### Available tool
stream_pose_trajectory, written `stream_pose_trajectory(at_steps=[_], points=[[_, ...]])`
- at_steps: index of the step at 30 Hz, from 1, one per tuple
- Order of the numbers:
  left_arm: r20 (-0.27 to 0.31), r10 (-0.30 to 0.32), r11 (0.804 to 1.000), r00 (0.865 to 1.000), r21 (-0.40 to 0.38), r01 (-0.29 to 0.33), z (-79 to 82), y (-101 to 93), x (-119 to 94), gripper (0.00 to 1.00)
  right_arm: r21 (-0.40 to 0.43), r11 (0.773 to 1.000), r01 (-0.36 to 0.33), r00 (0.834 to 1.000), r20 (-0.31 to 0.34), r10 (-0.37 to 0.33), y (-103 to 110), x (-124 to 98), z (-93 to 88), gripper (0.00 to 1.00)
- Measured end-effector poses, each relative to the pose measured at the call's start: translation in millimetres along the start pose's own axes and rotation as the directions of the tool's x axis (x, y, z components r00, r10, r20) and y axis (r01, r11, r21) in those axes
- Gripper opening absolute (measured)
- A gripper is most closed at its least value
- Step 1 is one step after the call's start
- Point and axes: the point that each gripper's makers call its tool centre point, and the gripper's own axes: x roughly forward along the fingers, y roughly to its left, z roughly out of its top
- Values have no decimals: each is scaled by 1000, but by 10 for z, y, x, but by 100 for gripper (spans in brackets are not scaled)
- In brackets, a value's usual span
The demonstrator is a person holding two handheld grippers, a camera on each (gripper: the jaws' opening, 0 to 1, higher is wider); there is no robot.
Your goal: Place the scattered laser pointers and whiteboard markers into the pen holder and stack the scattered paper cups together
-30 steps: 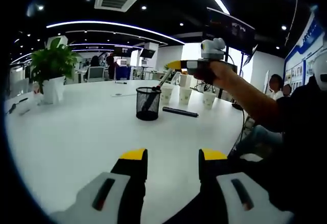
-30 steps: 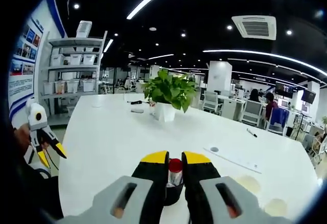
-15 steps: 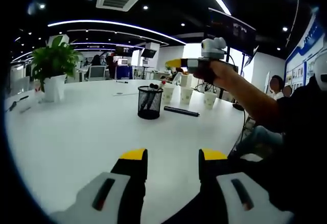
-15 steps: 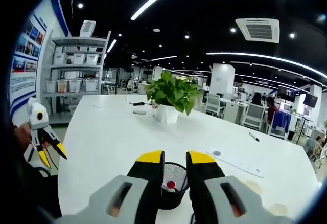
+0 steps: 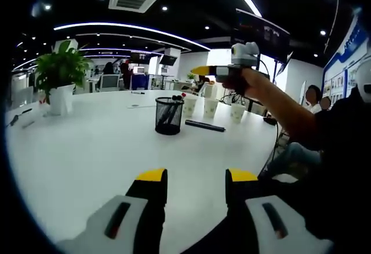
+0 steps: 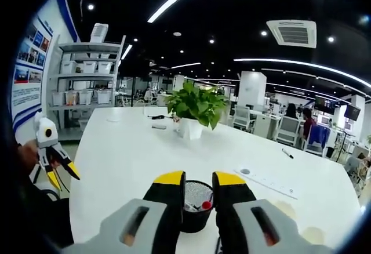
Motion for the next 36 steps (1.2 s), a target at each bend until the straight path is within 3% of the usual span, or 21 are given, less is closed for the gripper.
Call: stream_pose_trajectory(at_steps=[8,14,36], points=[[-3,-2,1000,1000,-1,2,-15,-3,5,41,6,1000,7,999,-35,-7,-54,-80,-75,23],[3,-4,1000,1000,1,4,6,4,1,41,8,1000,25,996,-90,-24,-125,-200,-234,27],[6,-2,1000,1000,-7,2,-33,82,-41,42,2,999,48,990,-129,-47,-201,-421,-353,28]])
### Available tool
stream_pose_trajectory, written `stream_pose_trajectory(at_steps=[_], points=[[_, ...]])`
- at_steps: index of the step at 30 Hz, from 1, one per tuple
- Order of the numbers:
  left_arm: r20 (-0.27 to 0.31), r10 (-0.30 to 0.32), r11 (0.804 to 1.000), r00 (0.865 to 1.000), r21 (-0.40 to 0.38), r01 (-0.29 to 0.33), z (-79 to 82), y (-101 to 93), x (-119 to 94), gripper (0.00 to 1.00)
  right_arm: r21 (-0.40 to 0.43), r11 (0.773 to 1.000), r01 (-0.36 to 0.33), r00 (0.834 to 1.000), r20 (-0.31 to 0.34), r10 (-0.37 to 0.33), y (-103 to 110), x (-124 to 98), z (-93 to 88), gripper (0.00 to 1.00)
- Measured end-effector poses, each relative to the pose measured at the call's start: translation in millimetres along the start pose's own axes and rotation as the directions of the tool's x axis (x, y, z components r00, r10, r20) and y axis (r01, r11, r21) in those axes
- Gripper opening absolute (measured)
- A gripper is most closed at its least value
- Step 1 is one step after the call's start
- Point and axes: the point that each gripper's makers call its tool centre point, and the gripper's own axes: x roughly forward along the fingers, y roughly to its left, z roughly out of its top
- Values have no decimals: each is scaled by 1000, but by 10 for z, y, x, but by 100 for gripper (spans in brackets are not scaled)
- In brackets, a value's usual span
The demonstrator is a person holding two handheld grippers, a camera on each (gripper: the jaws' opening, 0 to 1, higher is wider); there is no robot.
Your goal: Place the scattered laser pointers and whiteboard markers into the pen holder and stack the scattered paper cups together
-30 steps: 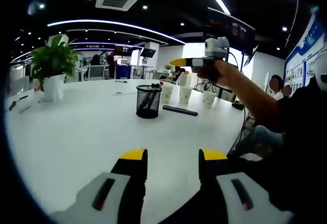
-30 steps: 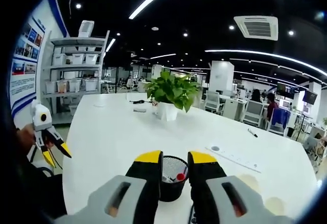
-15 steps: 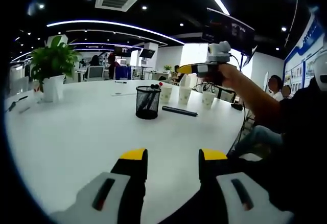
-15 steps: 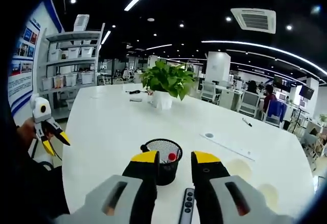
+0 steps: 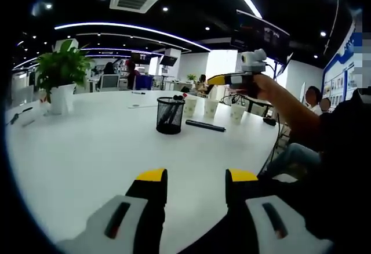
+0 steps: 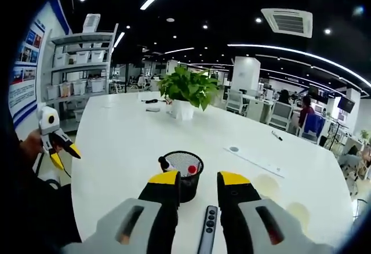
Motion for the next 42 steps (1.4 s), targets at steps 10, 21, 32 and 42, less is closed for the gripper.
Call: stream_pose_trajectory(at_steps=[10,21,32,42], points=[[0,-5,1000,1000,1,5,-3,-17,15,42,3,1000,-6,999,-47,6,-16,-66,-115,29],[-1,-5,1000,1000,3,5,-5,-33,-4,42,18,1000,-10,996,-87,11,-38,-94,-227,32],[-3,-8,1000,1000,10,8,11,-61,-6,42,40,999,-16,989,-146,21,-58,-59,-402,34],[-7,-10,1000,1000,7,10,-7,-62,-2,42,59,998,-3,980,-197,15,-118,-40,-550,37]])
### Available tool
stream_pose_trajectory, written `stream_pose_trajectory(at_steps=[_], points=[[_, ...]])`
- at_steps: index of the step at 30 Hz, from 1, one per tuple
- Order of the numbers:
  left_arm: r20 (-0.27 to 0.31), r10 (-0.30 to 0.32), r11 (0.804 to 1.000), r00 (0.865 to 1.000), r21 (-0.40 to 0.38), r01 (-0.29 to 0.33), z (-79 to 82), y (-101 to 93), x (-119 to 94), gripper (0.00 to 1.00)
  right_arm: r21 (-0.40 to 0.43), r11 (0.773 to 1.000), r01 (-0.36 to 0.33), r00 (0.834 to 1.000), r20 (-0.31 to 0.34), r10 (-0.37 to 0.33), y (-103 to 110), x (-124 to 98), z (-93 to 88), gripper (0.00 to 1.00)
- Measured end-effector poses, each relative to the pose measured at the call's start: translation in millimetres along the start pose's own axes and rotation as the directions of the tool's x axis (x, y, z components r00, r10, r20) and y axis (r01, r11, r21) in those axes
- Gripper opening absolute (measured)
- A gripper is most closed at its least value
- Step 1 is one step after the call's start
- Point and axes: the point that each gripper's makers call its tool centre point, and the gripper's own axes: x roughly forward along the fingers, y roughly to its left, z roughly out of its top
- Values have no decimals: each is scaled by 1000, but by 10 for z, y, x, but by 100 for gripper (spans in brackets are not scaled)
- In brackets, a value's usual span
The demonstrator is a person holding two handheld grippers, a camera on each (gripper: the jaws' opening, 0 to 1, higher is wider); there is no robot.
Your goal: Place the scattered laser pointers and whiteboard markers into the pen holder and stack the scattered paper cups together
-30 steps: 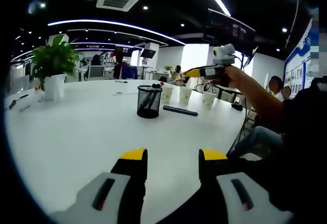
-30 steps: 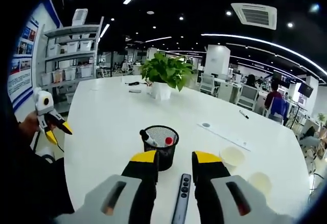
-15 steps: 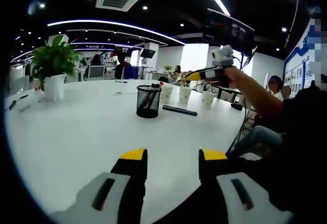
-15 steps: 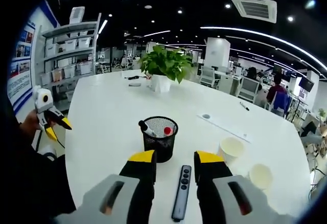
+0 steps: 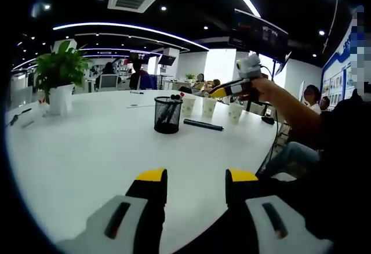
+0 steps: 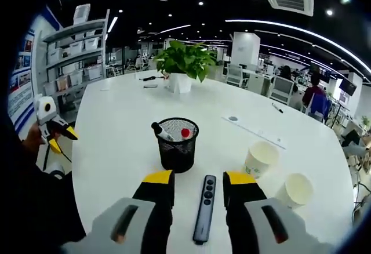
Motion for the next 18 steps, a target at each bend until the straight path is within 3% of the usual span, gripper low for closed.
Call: stream_pose_trajectory(at_steps=[18], points=[[-2,3,1000,1000,-6,-3,-24,20,-12,42,30,1000,7,998,-65,-5,-63,132,-212,40]])
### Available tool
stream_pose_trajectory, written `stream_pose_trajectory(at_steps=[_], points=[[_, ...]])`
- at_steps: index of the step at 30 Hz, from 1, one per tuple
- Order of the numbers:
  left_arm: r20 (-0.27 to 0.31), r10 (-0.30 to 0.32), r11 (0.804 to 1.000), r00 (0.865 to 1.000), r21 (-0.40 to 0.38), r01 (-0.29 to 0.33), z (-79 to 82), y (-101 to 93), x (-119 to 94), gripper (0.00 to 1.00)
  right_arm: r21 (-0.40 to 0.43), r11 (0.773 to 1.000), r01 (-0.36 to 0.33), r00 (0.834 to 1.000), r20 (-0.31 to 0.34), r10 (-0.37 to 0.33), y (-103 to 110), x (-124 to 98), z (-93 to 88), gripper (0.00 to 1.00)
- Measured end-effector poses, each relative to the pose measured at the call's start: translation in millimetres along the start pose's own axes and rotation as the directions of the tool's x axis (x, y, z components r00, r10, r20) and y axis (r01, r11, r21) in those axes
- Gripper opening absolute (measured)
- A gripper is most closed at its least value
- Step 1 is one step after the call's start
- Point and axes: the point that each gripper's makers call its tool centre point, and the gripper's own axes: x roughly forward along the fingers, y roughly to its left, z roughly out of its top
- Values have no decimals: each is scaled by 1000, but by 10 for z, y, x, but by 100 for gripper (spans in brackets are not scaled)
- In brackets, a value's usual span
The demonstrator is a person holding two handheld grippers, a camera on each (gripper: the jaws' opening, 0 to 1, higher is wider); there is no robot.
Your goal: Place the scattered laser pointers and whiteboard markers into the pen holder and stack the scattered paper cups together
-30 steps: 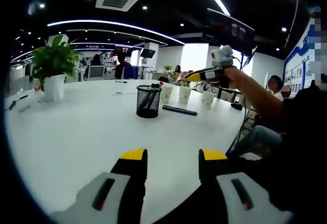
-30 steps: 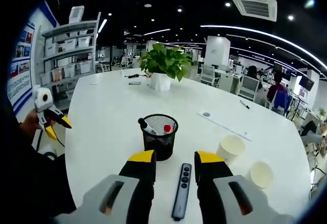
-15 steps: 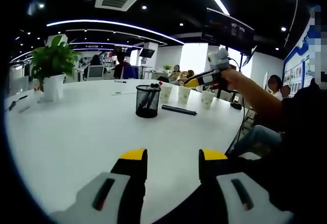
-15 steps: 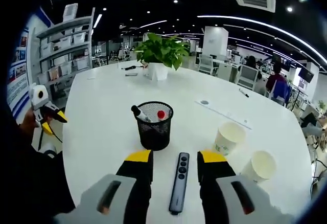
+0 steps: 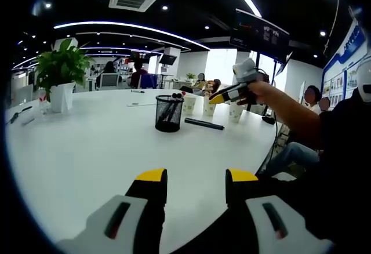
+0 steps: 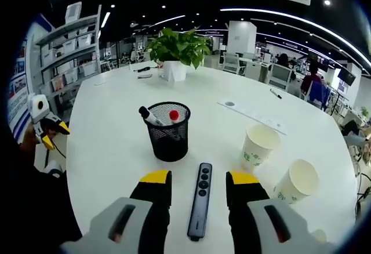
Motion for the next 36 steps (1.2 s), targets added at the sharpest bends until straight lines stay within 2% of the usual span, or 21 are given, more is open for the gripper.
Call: stream_pose_trajectory(at_steps=[9,14,28,36], points=[[-9,3,1000,1000,-8,-3,-44,9,-4,42,6,1000,0,999,-39,0,-50,108,-79,40],[-9,9,1000,1000,-16,-9,-58,40,-23,42,-3,1000,0,998,-57,0,8,159,-137,40],[-24,19,1000,1000,-13,-19,-59,34,-20,42,3,1000,-8,998,-67,8,-5,245,-217,40],[-21,22,1000,1000,-8,-22,-42,35,-27,42,10,1000,-18,995,-95,19,-18,311,-322,40]])
